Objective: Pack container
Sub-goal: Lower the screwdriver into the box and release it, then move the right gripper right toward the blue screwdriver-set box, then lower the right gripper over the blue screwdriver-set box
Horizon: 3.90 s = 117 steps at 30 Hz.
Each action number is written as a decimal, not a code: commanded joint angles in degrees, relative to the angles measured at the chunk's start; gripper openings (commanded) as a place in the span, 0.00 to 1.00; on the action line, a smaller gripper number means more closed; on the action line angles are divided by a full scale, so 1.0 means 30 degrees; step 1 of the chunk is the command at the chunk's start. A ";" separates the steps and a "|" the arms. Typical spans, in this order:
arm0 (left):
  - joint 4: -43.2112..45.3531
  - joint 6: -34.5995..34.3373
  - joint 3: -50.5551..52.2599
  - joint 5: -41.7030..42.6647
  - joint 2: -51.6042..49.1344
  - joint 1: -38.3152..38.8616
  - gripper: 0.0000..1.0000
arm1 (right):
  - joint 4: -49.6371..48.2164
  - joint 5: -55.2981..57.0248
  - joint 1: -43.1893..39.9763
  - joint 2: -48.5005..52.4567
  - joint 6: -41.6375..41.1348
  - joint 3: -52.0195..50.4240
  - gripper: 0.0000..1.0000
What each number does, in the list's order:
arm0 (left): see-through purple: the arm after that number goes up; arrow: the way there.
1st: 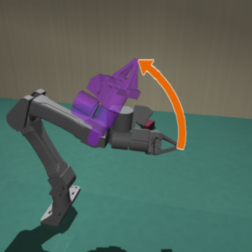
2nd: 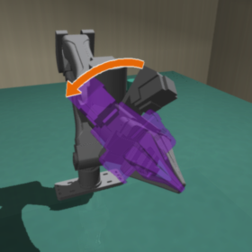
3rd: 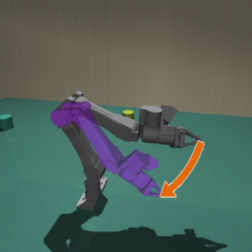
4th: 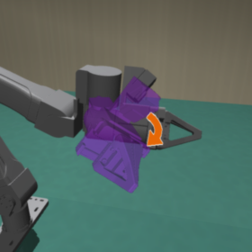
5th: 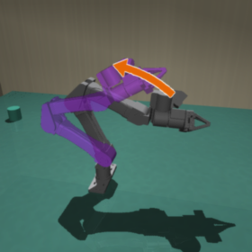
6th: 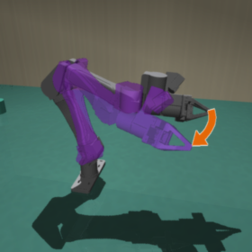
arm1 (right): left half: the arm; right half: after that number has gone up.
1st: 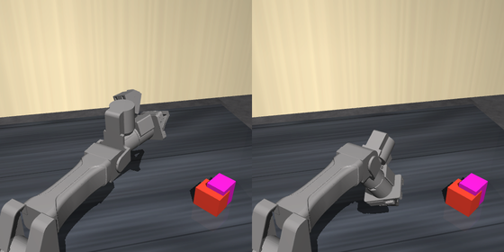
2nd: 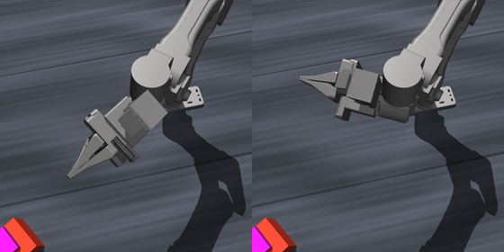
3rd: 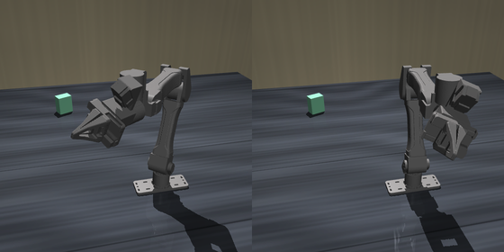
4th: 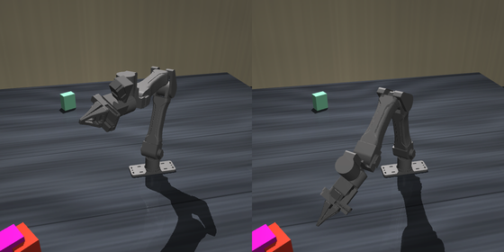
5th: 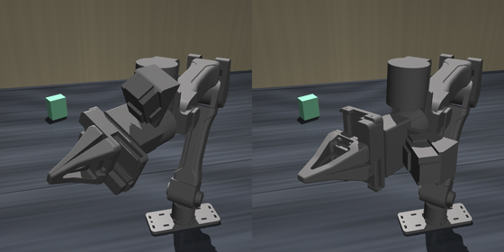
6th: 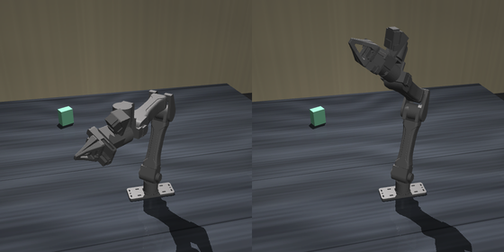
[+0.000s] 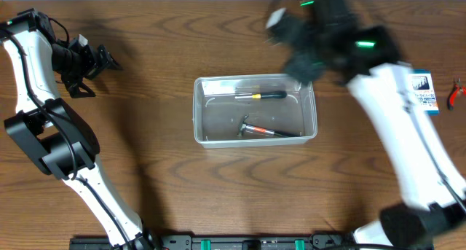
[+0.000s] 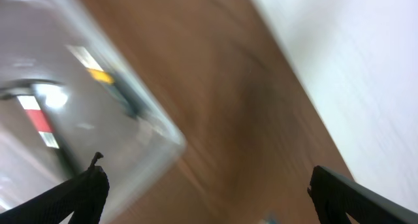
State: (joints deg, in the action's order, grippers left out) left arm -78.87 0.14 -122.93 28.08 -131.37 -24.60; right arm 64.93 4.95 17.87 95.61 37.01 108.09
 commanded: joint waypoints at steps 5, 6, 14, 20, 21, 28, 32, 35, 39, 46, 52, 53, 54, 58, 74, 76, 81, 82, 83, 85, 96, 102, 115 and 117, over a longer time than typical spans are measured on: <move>-0.0036 -0.0015 -0.0364 -0.0102 0.0503 -0.0080 0.98 | 0.1173 -0.0073 -0.6958 -0.1406 -0.9748 0.0262 0.99; -0.0036 -0.0015 -0.0364 -0.0102 0.0503 -0.0080 0.98 | 0.1086 -0.1239 -0.7810 -0.1406 -0.9894 0.0262 0.99; -0.0036 -0.0015 -0.0364 -0.0102 0.0503 -0.0080 0.98 | 0.0488 -0.4240 -1.2735 -0.0226 -0.9027 0.0430 0.99; -0.0036 -0.0015 -0.0364 -0.0102 0.0503 -0.0080 0.98 | 0.1770 -0.5115 -1.2750 0.0860 -0.7271 0.0423 0.99; -0.0036 -0.0015 -0.0364 -0.0102 0.0503 -0.0080 0.98 | 0.1683 -0.5268 -1.2750 0.0903 -0.7286 0.0423 0.99; -0.0036 -0.0015 -0.0364 -0.0102 0.0503 -0.0080 0.98 | 0.0321 -0.5319 -1.2670 0.1603 -0.9901 0.3330 0.99; -0.0036 -0.0015 -0.0364 -0.0102 0.0503 -0.0080 0.98 | 0.2900 -0.4911 -1.2575 0.3628 -0.8983 0.9041 0.99; -0.0036 -0.0015 -0.0364 -0.0102 0.0503 -0.0080 0.98 | 0.4896 -0.3009 -1.2517 0.5340 -0.8874 1.2597 0.99; -0.0036 -0.0015 -0.0364 -0.0102 0.0503 -0.0080 0.98 | 0.6958 -0.2361 -1.2677 0.7482 -0.8888 1.4819 0.99; -0.0036 -0.0015 -0.0364 -0.0102 0.0503 -0.0080 0.98 | 0.9836 -0.1698 -1.3223 1.0389 -0.8123 1.4863 0.99; -0.0036 -0.0015 -0.0364 -0.0102 0.0503 -0.0080 0.98 | 1.0404 -0.1574 -1.4112 1.2356 -0.7074 1.4855 0.99; -0.0036 -0.0015 -0.0364 -0.0102 0.0503 -0.0080 0.98 | 1.0462 -0.1581 -1.4324 1.2597 -0.6805 1.4855 0.99; -0.0036 -0.0015 -0.0364 -0.0095 0.0503 -0.0080 0.98 | 1.0499 -0.1581 -1.4608 1.2866 -0.6732 1.4855 0.99; -0.0036 -0.0015 -0.0364 -0.0102 0.0503 -0.0080 0.98 | 1.0797 -0.1931 -1.5693 1.3551 -0.7184 1.4739 0.99; -0.0036 -0.0015 -0.0364 -0.0102 0.0503 -0.0080 0.98 | 1.0797 -0.4991 -1.5431 1.3595 -0.8255 1.4571 0.99; -0.0036 -0.0015 -0.0364 -0.0102 0.0503 -0.0080 0.98 | 1.0797 -0.5275 -1.5220 1.3588 -0.8255 1.4571 0.99; -0.0036 -0.0015 -0.0364 -0.0102 0.0503 -0.0080 0.98 | 1.0790 -0.5610 -1.4695 1.3172 -0.8160 1.4571 0.99; -0.0036 -0.0015 -0.0364 -0.0102 0.0503 -0.0080 0.98 | 1.0783 -0.5617 -1.4630 1.2998 -0.8065 1.4571 0.99; -0.0036 -0.0015 -0.0364 -0.0102 0.0503 -0.0080 0.98 | 1.0739 -0.5617 -1.4549 1.2801 -0.7876 1.4579 0.99; -0.0036 -0.0015 -0.0364 -0.0102 0.0503 -0.0080 0.98 | 1.0608 -0.5865 -1.4396 1.2371 -0.7417 1.4571 0.99; -0.0036 -0.0015 -0.0364 -0.0102 0.0503 -0.0080 0.98 | 0.7322 -0.1974 -1.4309 1.2225 -0.4393 1.4571 0.99; -0.0036 -0.0015 -0.0364 -0.0102 0.0503 -0.0080 0.98 | 0.7293 -0.0204 -1.4579 1.2284 -0.3381 1.4571 0.99; -0.0036 -0.0015 -0.0364 -0.0102 0.0503 -0.0080 0.98 | 0.8225 -0.0503 -1.4790 1.3741 -0.3628 1.4564 0.99; -0.0036 -0.0015 -0.0364 -0.0102 0.0503 -0.0080 0.98 | 0.8306 -0.0510 -1.4834 1.4163 -0.4248 1.4564 0.99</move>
State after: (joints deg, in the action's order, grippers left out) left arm -78.87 0.14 -122.93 28.08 -131.37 -24.60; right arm 89.43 3.44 -25.85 135.35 26.55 151.79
